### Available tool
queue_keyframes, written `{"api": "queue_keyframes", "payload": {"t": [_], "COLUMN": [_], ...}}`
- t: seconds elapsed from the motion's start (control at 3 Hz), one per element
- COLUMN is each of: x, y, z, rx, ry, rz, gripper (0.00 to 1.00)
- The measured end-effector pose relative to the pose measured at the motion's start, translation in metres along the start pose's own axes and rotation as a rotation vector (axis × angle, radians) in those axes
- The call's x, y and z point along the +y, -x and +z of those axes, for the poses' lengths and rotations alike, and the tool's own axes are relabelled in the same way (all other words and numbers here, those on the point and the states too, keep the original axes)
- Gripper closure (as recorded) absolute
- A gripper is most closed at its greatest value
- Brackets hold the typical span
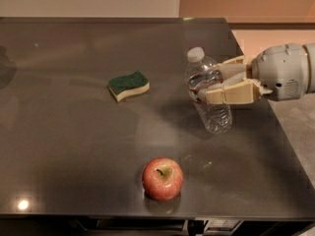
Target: Place water bottle upright
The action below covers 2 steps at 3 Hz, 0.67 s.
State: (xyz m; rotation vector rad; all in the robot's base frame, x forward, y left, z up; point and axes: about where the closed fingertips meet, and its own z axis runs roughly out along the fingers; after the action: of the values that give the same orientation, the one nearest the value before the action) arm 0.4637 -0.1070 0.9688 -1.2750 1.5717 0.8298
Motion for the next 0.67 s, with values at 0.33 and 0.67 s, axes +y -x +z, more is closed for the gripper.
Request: {"api": "queue_keyframes", "payload": {"t": [0.33,0.67], "x": [0.0073,0.0166], "y": [0.0025,-0.0048], "z": [-0.0070,-0.0151], "rx": [-0.131,-0.231], "ry": [-0.014,-0.052], "rz": [0.025,0.056], "gripper": [1.00,1.00]}}
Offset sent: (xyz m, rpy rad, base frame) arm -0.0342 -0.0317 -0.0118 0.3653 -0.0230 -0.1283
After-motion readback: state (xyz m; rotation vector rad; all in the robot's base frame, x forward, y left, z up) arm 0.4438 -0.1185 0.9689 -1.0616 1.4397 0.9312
